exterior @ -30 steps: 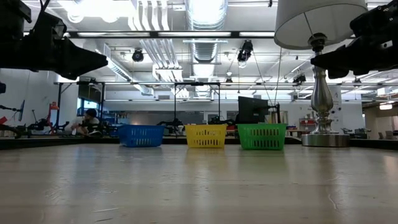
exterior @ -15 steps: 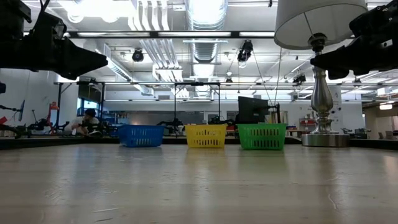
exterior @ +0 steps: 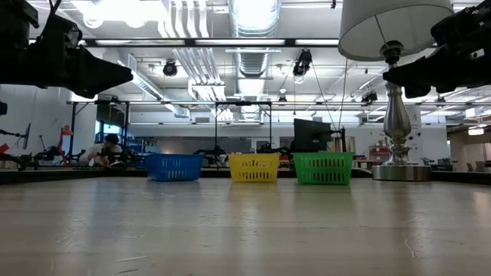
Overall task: Pick and place Stapler, Stapler remover, tape
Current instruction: Return to Home Position
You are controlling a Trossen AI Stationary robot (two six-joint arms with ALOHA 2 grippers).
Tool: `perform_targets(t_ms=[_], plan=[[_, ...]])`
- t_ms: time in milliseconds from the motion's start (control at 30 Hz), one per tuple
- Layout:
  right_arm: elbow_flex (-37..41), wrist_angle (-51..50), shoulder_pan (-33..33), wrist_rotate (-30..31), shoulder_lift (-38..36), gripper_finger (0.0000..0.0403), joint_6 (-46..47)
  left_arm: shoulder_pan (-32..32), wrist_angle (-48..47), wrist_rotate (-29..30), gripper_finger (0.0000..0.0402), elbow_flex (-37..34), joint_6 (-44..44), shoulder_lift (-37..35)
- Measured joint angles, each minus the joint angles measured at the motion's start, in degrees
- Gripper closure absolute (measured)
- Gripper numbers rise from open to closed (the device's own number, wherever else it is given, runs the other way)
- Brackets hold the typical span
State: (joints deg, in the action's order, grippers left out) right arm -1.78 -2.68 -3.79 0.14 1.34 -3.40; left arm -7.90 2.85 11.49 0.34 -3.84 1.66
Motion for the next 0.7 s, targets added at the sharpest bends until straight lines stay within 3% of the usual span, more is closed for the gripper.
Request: perform_targets(t_ms=[367,700], plan=[[0.00,0.00,0.00,-0.02,0.00,0.0339,0.22,0.00,0.04,0.00,0.0239,0.00,0.00,0.01],[0.00,-0.01,0.00,-0.02,-0.07,0.0327,0.01,0.00,0.07,-0.02,0.0239,0.00,0.00,0.01]])
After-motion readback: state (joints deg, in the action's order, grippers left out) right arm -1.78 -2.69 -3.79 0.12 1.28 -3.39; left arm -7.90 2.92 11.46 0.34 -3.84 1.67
